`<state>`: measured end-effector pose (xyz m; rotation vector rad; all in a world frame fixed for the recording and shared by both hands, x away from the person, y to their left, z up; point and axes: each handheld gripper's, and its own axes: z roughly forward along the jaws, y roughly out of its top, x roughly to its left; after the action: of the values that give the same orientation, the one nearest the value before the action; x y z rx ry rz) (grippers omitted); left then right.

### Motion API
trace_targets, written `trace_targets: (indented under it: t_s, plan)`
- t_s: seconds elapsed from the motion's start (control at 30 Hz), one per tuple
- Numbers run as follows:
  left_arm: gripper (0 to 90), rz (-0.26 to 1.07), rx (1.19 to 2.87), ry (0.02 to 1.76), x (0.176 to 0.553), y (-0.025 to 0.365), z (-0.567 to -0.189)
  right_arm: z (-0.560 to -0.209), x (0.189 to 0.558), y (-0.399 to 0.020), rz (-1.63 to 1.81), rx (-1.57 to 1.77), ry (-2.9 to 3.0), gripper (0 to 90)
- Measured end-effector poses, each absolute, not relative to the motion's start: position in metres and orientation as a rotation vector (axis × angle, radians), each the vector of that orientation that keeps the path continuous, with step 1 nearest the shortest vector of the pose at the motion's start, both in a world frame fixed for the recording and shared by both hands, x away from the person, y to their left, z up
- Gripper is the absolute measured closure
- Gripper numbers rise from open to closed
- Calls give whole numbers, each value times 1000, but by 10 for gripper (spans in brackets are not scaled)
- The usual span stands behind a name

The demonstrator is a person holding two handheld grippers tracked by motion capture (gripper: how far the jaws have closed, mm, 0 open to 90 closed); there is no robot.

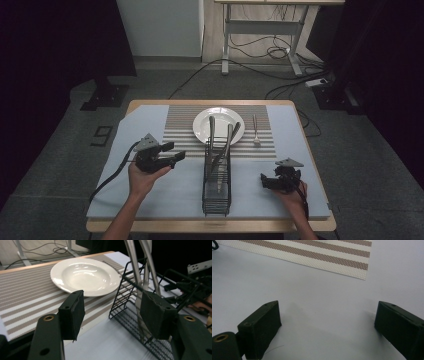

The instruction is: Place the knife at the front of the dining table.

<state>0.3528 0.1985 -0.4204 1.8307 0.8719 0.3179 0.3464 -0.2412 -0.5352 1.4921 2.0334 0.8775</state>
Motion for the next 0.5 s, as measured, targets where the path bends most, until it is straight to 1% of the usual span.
trace_targets:
  t_s: [0.5]
  plan:
    - [402, 308, 1848, 834, 369, 174, -405, -535, 347, -241, 876, 1492, 2032, 65]
